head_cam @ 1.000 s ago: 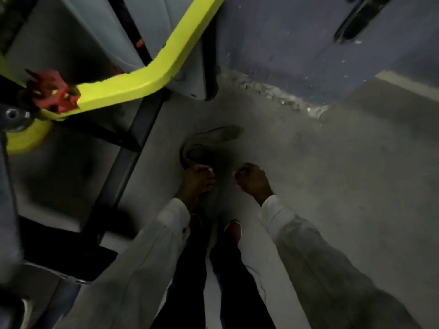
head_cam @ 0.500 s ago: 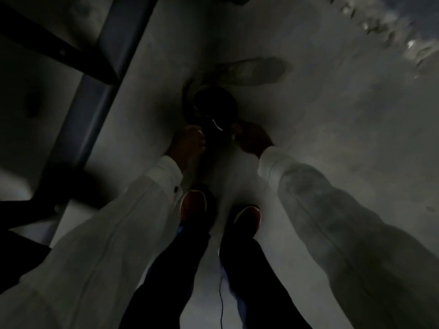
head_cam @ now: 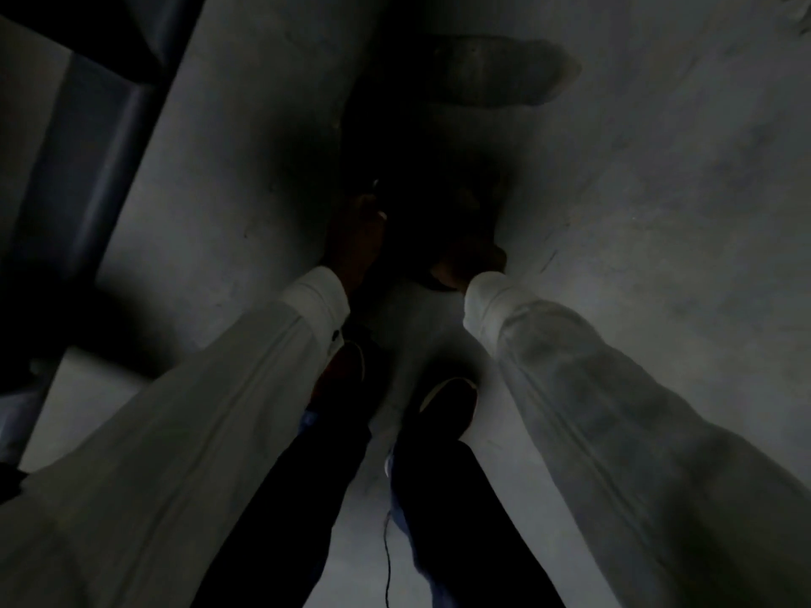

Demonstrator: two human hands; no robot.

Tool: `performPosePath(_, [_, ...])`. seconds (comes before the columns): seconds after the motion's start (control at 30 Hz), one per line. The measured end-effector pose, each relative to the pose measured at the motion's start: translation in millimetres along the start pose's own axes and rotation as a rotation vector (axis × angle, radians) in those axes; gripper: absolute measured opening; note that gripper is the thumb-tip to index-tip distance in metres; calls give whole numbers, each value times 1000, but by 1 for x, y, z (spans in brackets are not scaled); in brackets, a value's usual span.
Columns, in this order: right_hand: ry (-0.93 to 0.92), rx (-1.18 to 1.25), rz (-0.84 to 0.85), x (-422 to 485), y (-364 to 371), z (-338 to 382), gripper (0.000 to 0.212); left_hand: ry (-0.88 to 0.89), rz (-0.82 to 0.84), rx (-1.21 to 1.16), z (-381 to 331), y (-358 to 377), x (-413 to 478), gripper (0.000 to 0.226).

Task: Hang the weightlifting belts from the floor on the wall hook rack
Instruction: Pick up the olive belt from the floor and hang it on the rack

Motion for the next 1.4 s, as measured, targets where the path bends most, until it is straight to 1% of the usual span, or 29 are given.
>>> performPosePath(0.03, [-20, 35, -129, 1, -7, -3, 50, -5, 3, 48, 5, 2, 3, 34])
performPosePath(0.1, [-34, 97, -400, 3, -24, -8, 57, -8, 77, 145, 11, 9, 4, 32])
performPosePath(0.13, [-23, 70, -457, 8, -30, -12, 65, -14, 114, 177, 14, 12, 6, 32])
performPosePath(0.17, [3, 43, -441, 15, -33, -16, 73, -15, 128, 206, 13, 14, 5, 35])
performPosePath(0.23, [74, 154, -292, 35, -29, -31, 79, -20, 96, 210, 12, 18, 6, 37])
performPosePath(0.27, [88, 250, -241, 45, -26, -39, 72, -17, 77, 211, 8, 20, 5, 37])
performPosePath(0.3, [64, 310, -246, 53, -21, -49, 59, -4, 68, 204, 4, 25, 6, 41])
performPosePath(0.33, [27, 323, -284, 55, -16, -55, 47, 3, 82, 163, -1, 30, 8, 49])
performPosePath(0.37, [-20, 316, -319, 52, -11, -60, 39, -8, 118, 84, -9, 36, 9, 61])
performPosePath(0.43, [-186, 303, -306, 36, 5, -59, 40, -51, 207, -128, -20, 47, 11, 79])
performPosePath(0.47, [-298, 314, -274, 23, 13, -56, 44, -72, 234, -248, -23, 53, 13, 76])
performPosePath(0.53, [-434, 370, -258, 0, 27, -54, 47, -105, 230, -444, -22, 63, 15, 50])
performPosePath(0.57, [-449, 441, -252, -8, 33, -56, 43, -150, 196, -517, -19, 64, 13, 43])
performPosePath(0.6, [-416, 573, -228, -20, 35, -56, 33, -207, 163, -561, -14, 65, 10, 44])
performPosePath(0.63, [-356, 722, -208, -30, 34, -58, 20, -256, 146, -563, -7, 63, 5, 46])
performPosePath(0.67, [-300, 828, -238, -42, 28, -58, 18, -273, 141, -540, -5, 60, -3, 47])
performPosePath(0.73, [-184, 914, -361, -59, 15, -63, 25, -223, 172, -453, -7, 52, -26, 49])
performPosePath(0.77, [-136, 970, -358, -71, 8, -65, 42, -175, 207, -418, -12, 47, -45, 48])
performPosePath(0.8, [-119, 1053, -280, -81, 1, -65, 60, -134, 255, -401, -19, 43, -64, 45])
performPosePath(0.83, [-130, 1160, -170, -89, -5, -63, 68, -102, 297, -384, -26, 40, -79, 43])
performPosePath(0.87, [-166, 1227, -42, -101, -12, -61, 66, -67, 309, -364, -35, 37, -98, 43])
performPosePath(0.93, [-260, 1219, 139, -140, -36, -57, 47, -7, 272, -298, -66, 23, -148, 44])
performPosePath(0.97, [-282, 1217, 191, -163, -49, -56, 44, 21, 252, -257, -86, 13, -174, 45])
performPosePath(1.03, [-299, 1255, 247, -209, -78, -55, 53, 43, 233, -176, -116, -10, -220, 47])
performPosePath(1.1, [-312, 1283, 251, -261, -110, -55, 52, 139, 270, -102, -147, -33, -266, 48])
performPosePath(1.17, [-333, 1271, 211, -316, -146, -53, 46, 230, 316, -71, -180, -57, -309, 43])
performPosePath(1.27, [-432, 1188, 139, -394, -193, -46, 41, 249, 403, -69, -226, -93, -363, 42])
performPosePath(1.33, [-450, 1172, 98, -442, -221, -39, 33, 238, 443, -70, -254, -116, -395, 43])
performPosePath(1.4, [-488, 1159, 42, -490, -247, -30, 26, 291, 470, -73, -283, -141, -430, 41])
Point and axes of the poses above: each hand's wrist, its own x-axis towards the middle knuckle, its own y-axis out of the palm, z = x × y, the point moved 2 cm from there along x, towards the middle knuckle, and after that the axes turned 10 degrees about x, right-handed, at the moved point
